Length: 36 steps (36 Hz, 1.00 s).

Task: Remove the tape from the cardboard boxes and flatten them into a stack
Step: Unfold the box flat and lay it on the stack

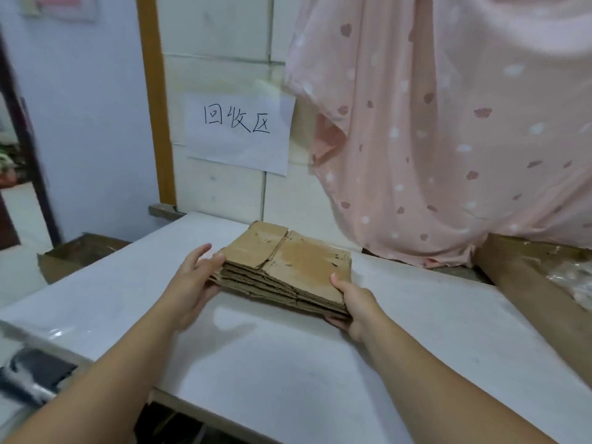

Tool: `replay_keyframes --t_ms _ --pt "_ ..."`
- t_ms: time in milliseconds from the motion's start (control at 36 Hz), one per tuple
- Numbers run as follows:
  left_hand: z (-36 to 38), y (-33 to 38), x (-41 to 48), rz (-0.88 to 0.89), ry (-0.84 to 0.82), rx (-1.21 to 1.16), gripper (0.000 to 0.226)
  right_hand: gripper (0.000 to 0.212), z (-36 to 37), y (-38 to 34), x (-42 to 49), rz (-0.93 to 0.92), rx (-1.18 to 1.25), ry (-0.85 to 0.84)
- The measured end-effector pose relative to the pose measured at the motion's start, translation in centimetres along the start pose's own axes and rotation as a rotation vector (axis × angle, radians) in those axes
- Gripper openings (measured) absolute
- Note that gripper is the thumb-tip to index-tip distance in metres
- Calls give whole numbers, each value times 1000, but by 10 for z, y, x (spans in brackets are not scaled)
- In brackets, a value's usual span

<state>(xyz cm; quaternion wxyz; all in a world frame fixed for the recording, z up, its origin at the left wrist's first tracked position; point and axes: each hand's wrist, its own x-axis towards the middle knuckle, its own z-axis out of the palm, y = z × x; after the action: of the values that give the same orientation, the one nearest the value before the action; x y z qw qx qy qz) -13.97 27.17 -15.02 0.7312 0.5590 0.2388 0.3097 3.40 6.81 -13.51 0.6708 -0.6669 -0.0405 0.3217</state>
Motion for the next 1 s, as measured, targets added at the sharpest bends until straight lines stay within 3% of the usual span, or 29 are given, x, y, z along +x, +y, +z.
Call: replay_keyframes --t_ms 56,111,250,333,500,556,639,694,861,1000 --pt "-9 -1 4 69 83 264 86 38 16 -1 10 4 -16 -2" --pt "-12 1 7 158 126 478 91 39 33 -2 19 5 -15 -27" --pt "-32 2 28 230 145 603 91 41 73 0 37 -138 -9 -88" --pt "-45 5 44 235 160 683 90 63 91 3 47 -317 -38 -99" --pt "-56 5 76 275 273 773 70 36 118 5 65 -570 -398 -96" --pt "-60 6 86 267 321 765 69 52 124 6 72 -596 -467 -126" --pt "-64 6 102 253 383 816 67 97 131 9 86 -608 -700 -197" --pt "-66 5 111 244 378 854 66 106 136 12 94 -610 -824 -198" --pt "-75 2 126 175 185 998 99 92 142 15 104 -648 -929 -60" --pt "-78 -3 132 223 253 1101 96 74 138 16 106 -745 -749 -63"
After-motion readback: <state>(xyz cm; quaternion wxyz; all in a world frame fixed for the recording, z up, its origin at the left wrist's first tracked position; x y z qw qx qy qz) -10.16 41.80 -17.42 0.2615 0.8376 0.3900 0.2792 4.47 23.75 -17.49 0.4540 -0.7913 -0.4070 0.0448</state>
